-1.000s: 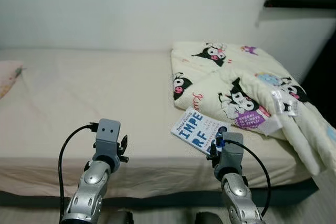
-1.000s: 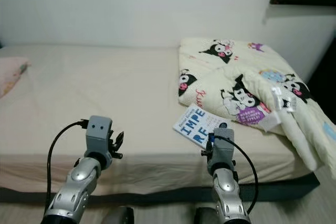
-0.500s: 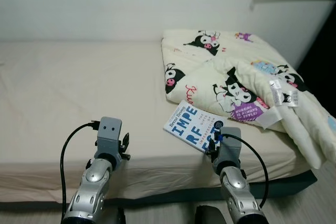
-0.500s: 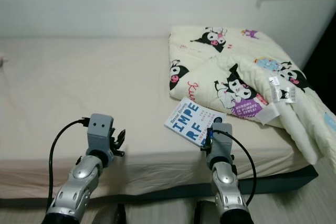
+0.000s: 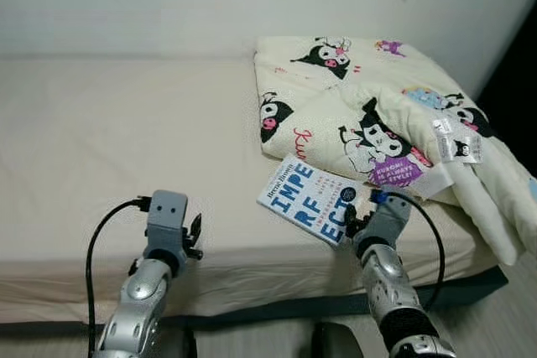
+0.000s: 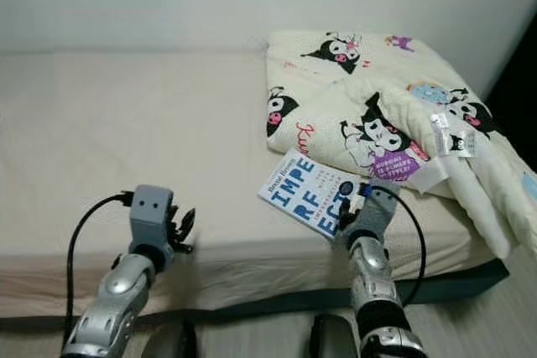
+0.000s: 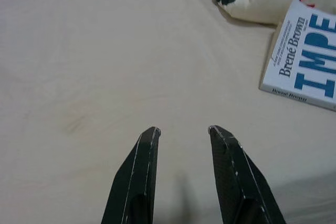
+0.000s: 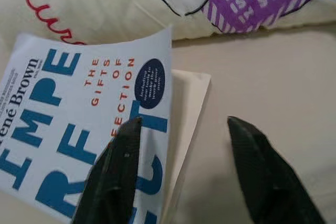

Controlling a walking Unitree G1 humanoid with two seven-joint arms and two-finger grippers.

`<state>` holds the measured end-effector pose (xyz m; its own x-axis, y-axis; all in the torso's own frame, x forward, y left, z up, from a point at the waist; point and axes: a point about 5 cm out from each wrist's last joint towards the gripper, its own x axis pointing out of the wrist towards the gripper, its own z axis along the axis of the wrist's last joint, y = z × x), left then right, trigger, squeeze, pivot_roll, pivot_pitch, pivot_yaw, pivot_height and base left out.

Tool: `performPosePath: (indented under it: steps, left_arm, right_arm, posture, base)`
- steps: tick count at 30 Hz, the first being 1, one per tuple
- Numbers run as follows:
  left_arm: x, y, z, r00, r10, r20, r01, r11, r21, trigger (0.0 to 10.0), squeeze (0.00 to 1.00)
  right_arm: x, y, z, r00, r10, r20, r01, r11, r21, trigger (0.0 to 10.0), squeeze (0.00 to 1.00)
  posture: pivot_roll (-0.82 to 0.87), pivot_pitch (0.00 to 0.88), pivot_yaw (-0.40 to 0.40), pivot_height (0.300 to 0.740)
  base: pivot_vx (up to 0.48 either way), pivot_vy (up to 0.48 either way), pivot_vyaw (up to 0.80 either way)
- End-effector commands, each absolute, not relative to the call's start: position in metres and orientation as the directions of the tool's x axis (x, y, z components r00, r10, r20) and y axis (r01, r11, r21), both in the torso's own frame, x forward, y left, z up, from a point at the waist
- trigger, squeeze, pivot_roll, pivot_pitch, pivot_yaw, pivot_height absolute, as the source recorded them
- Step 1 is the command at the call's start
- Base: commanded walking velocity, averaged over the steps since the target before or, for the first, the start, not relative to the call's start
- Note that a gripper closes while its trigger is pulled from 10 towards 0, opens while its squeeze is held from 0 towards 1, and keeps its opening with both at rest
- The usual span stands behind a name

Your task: Clean up the room

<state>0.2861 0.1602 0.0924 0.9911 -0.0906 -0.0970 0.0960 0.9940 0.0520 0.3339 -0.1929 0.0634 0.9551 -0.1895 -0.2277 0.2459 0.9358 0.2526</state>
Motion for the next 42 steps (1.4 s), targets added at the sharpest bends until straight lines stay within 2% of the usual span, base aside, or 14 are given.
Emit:
performPosePath:
  steps: [1,5,15,16,18,19,21,22,33,42]
  left_arm:
    - [0.283,0.166,0.093,0.991,-0.088,-0.104,0.095,0.993,0.064,10.0,0.0]
    - [0.281,0.171,0.093,0.99,-0.087,-0.11,0.097,0.992,0.082,10.0,0.0]
    - [0.276,0.173,0.094,0.989,-0.084,-0.121,0.096,0.99,0.099,10.0,0.0]
    - [0.276,0.173,0.094,0.989,-0.085,-0.122,0.097,0.99,0.101,10.0,0.0]
    - [0.275,0.173,0.094,0.989,-0.085,-0.123,0.098,0.99,0.103,10.0,0.0]
    - [0.274,0.174,0.094,0.989,-0.083,-0.124,0.096,0.99,0.105,10.0,0.0]
    - [0.273,0.174,0.095,0.989,-0.082,-0.124,0.095,0.99,0.107,10.0,0.0]
    - [0.273,0.174,0.095,0.989,-0.079,-0.125,0.093,0.99,0.11,10.0,0.0]
    - [0.268,0.173,0.098,0.99,-0.069,-0.126,0.084,0.989,0.118,10.0,0.0]
    - [0.265,0.174,0.099,0.988,-0.069,-0.137,0.088,0.987,0.133,10.0,0.0]
  right_arm:
    - [0.334,-0.192,0.06,0.951,-0.188,-0.243,0.258,0.919,0.299,10.0,1.0]
    - [0.335,-0.195,0.055,0.936,-0.205,-0.287,0.306,0.876,0.372,10.0,1.0]
    - [0.33,-0.201,0.042,0.91,-0.21,-0.358,0.364,0.818,0.445,10.0,1.0]
    - [0.33,-0.201,0.041,0.908,-0.212,-0.363,0.369,0.815,0.447,10.0,0.91]
    - [0.329,-0.202,0.04,0.905,-0.212,-0.368,0.373,0.81,0.453,10.0,0.91]
    - [0.329,-0.201,0.04,0.906,-0.207,-0.37,0.375,0.798,0.472,10.0,0.56]
    - [0.329,-0.201,0.039,0.906,-0.203,-0.371,0.376,0.789,0.486,10.0,0.56]
    - [0.33,-0.2,0.039,0.909,-0.194,-0.369,0.373,0.774,0.512,10.0,0.0]
    - [0.338,-0.185,0.047,0.951,-0.112,-0.29,0.282,0.702,0.654,10.0,0.0]
    - [0.341,-0.179,0.048,0.948,-0.069,-0.31,0.269,0.694,0.668,10.0,0.0]
  posture:
    - [0.13,0.112,-0.057,0.562]
    - [0.13,0.124,-0.051,0.562]
    - [0.15,0.15,-0.043,0.562]
    - [0.15,0.161,-0.041,0.562]
    - [0.15,0.161,-0.041,0.562]
    - [0.16,0.173,-0.037,0.562]
    - [0.16,0.173,-0.037,0.562]
    - [0.16,0.184,-0.035,0.562]
    - [0.18,0.215,-0.035,0.562]
    - [0.19,0.218,-0.034,0.562]
  base:
    - [0.0,0.0,0.0]
    - [0.0,0.0,0.0]
    - [0.0,0.0,0.0]
    - [0.0,0.0,0.0]
    - [0.0,0.0,0.0]
    - [0.0,0.0,0.0]
    - [0.0,0.0,0.0]
    - [0.0,0.0,0.0]
    - [0.0,0.0,0.0]
    - [0.0,0.0,0.0]
